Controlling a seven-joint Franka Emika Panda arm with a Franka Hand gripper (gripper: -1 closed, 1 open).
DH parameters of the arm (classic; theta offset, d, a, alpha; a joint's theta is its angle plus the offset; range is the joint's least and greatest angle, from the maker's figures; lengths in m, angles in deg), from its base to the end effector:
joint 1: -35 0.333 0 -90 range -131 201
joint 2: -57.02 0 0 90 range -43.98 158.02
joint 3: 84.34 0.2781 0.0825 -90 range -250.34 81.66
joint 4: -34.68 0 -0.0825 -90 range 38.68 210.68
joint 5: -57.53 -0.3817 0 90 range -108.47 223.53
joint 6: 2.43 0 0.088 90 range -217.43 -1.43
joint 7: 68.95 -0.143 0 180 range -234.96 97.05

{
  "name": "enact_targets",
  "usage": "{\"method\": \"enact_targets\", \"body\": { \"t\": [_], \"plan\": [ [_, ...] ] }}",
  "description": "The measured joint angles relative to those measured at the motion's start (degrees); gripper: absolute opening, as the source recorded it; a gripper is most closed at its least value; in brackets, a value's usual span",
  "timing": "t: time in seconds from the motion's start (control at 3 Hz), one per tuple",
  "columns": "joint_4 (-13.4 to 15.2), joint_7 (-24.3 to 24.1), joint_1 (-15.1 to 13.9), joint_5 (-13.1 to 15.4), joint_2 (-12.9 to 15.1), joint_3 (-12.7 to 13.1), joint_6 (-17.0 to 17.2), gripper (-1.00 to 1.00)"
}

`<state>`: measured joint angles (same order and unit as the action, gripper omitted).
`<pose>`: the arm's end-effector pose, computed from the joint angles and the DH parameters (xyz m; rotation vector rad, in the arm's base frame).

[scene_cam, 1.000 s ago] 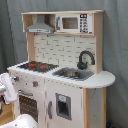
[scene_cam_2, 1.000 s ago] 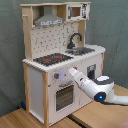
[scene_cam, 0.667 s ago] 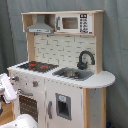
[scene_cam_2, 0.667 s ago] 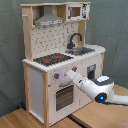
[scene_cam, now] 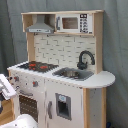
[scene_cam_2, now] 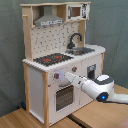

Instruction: Play with the kitchen

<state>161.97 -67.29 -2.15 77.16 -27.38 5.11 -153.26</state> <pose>0.3338 0.4668 0.3377 1.0632 1.1310 0.8579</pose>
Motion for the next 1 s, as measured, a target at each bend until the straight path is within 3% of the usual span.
{"method": "enact_targets", "body": {
  "t": [1.0],
  "plan": [
    [1.2,16.7,-0.5,0.6,0.0,-3.8,-6.9,1.00]
  ]
}}
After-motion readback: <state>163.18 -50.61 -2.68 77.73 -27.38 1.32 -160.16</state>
